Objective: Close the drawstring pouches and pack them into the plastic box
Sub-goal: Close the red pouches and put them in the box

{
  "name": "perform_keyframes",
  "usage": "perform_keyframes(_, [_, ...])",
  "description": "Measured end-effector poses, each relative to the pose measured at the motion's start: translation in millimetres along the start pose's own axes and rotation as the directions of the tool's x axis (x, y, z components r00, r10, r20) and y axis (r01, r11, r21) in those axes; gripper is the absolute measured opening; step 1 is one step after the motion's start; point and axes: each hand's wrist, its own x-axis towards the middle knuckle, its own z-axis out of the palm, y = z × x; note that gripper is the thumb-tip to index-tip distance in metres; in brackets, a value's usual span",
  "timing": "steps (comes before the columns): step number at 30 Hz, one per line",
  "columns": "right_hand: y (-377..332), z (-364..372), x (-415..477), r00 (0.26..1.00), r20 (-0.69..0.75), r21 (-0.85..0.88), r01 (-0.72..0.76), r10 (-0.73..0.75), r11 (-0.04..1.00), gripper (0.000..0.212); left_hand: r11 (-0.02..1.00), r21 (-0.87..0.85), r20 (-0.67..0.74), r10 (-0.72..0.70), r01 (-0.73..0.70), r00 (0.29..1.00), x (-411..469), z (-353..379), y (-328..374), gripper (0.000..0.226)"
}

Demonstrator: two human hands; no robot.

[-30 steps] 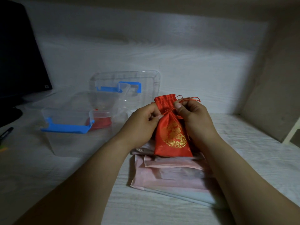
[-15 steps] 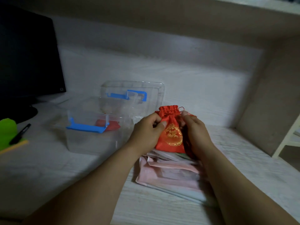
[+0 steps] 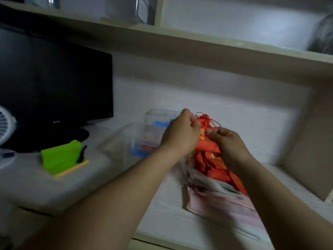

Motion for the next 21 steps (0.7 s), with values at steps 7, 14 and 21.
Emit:
perform_keyframes(7, [-25.6, 93.4, 57.6, 0.998, 0.028, -0.19, -0.043, 0.049, 0.981, 0.028, 0.974, 0.087, -0.028, -0.209, 0.211, 0.977, 51.0, -93.0, -45.5, 0.018])
perform_keyframes(14, [-7.9, 107.6, 83.3, 0.985, -0.172, -0.55, -0.08, -0.019, 0.831, 0.029, 0.914, 0.334, 0.032, -0.257, 0.232, 0.966, 55.8, -98.3, -73.9, 0.04])
perform_keyframes(21, [1.9, 64.1, 29.3, 0.972, -0.209, -0.576, -0.033, -0.108, 0.816, 0.03, 0.945, 0.313, 0.013, -0.103, 0.093, 0.995, 25.5, -88.1, -64.1, 0.035])
